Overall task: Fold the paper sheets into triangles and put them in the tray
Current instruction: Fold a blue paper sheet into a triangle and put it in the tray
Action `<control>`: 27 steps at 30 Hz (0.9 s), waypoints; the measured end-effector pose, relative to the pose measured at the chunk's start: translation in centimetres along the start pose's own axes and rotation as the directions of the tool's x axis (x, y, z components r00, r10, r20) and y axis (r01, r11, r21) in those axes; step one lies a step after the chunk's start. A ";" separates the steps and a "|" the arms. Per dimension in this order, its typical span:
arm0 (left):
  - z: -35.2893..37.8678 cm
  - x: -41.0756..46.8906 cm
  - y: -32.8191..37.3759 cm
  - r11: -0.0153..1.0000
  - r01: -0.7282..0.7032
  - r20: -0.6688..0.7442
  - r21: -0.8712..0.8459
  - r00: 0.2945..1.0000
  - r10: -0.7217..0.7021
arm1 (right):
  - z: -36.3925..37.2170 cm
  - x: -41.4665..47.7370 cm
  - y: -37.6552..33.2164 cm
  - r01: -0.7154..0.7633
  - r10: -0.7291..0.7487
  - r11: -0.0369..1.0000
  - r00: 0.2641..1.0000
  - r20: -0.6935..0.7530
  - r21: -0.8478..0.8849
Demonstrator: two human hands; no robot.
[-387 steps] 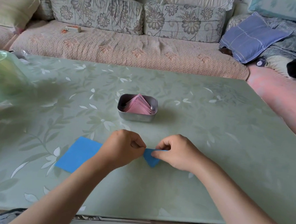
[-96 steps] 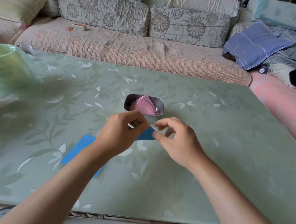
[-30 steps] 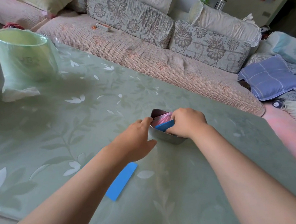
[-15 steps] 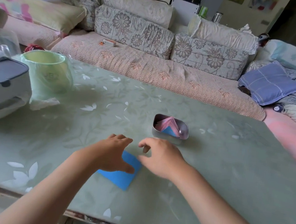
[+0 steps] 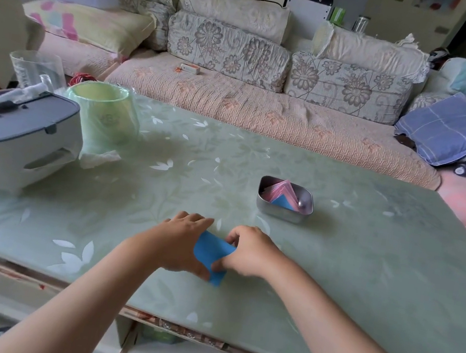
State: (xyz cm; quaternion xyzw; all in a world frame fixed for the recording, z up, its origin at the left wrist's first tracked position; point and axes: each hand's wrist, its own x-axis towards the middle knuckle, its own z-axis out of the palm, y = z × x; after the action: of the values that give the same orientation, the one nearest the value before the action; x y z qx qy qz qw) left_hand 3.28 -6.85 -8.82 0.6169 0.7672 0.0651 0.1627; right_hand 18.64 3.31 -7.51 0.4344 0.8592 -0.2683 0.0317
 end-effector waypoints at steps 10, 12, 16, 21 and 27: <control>-0.4 1.2 0.3 0.963 0.050 -0.116 -0.264 0.990 -0.083 | -0.5 0.5 0.8 0.082 -0.047 0.920 0.994 -0.100 0.382; -0.9 1.4 0.4 0.930 0.085 -0.160 -0.358 0.976 -0.150 | -0.8 0.5 1.3 0.079 -0.035 0.902 0.993 -0.111 0.424; -1.6 2.0 1.4 0.817 0.067 -0.249 -0.573 0.935 -0.251 | -1.7 0.0 2.5 0.097 -0.034 0.881 0.989 -0.141 0.463; -1.8 3.4 3.8 0.777 0.033 -0.284 -0.629 0.921 -0.269 | -2.5 -1.4 4.9 0.165 -0.080 0.896 0.973 -0.216 0.412; -1.7 5.0 6.4 0.625 0.066 -0.129 -0.778 0.957 -0.261 | -3.6 -3.7 8.3 0.360 -0.367 0.928 0.841 -0.397 -0.096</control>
State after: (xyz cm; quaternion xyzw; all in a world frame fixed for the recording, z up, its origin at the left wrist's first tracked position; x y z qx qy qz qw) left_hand 7.75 -0.41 -6.16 0.4050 0.7336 0.4394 0.3237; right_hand 27.87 6.37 -6.94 0.3098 0.9156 -0.1652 -0.1957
